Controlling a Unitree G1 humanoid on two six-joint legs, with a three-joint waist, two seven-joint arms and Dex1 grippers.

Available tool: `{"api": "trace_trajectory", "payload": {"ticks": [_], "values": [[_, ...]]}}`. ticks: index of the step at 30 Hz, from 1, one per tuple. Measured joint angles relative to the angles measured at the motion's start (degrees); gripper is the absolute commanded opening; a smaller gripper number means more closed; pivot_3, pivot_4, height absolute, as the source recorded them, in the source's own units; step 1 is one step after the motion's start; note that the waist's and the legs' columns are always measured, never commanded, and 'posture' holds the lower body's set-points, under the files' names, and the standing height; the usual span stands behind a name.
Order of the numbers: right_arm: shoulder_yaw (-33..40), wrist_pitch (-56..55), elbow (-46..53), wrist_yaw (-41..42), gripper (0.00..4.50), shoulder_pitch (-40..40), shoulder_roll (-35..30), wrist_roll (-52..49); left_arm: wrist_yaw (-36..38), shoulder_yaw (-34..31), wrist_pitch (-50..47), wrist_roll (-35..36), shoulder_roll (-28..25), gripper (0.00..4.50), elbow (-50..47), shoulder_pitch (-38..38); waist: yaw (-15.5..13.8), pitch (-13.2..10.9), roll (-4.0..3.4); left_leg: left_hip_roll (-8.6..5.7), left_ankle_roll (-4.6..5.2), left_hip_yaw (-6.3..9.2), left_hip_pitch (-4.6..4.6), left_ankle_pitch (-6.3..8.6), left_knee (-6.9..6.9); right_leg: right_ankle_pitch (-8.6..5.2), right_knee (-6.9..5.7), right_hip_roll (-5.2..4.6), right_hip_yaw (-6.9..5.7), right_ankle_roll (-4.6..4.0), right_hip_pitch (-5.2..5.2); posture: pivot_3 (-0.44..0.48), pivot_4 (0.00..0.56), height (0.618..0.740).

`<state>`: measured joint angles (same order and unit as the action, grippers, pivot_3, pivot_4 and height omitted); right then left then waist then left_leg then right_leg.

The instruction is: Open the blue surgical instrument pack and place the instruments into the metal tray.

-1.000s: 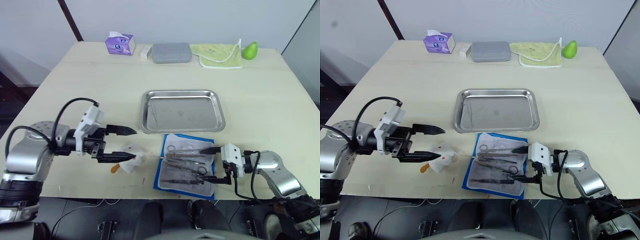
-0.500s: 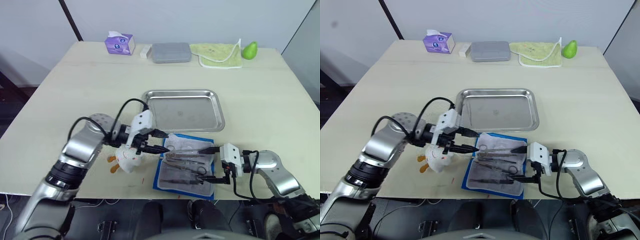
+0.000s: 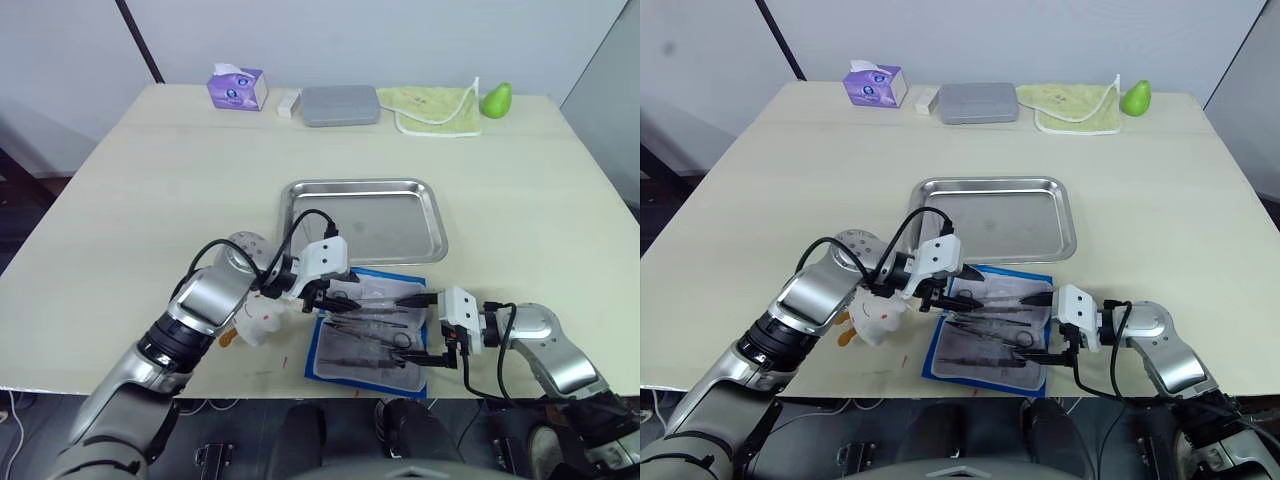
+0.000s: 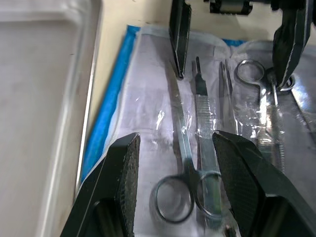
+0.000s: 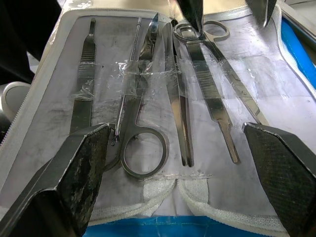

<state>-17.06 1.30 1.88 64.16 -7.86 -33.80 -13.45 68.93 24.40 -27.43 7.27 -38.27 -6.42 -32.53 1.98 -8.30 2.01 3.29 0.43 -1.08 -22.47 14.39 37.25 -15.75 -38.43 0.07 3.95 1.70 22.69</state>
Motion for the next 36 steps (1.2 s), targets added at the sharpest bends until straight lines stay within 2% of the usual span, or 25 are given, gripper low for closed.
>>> {"api": "trace_trajectory", "payload": {"ticks": [13, 36], "values": [[0.0, 0.9, 0.5, -0.7, 4.50, 0.1, 0.0, 0.0, 0.1, 1.7, 4.5, -5.5, 2.1, 2.51, 5.0, -1.4, 0.0, 0.0, 0.00, 0.00, 0.01, 0.01, 0.04, 0.00, 0.07, 0.00, -0.14, 0.01, 0.00, 0.00, 0.00, 0.000, 0.150, 0.740], [-0.2, 1.3, 0.6, -1.5, 4.50, 0.1, 0.3, 0.0, 2.5, 2.9, 10.5, -9.4, 4.0, 2.51, 9.7, -4.0, 0.1, 0.0, -0.01, -0.02, 0.01, -0.01, 0.17, -0.01, 0.16, -0.01, -0.40, 0.04, 0.06, -0.01, -0.03, 0.000, 0.150, 0.740]]}}
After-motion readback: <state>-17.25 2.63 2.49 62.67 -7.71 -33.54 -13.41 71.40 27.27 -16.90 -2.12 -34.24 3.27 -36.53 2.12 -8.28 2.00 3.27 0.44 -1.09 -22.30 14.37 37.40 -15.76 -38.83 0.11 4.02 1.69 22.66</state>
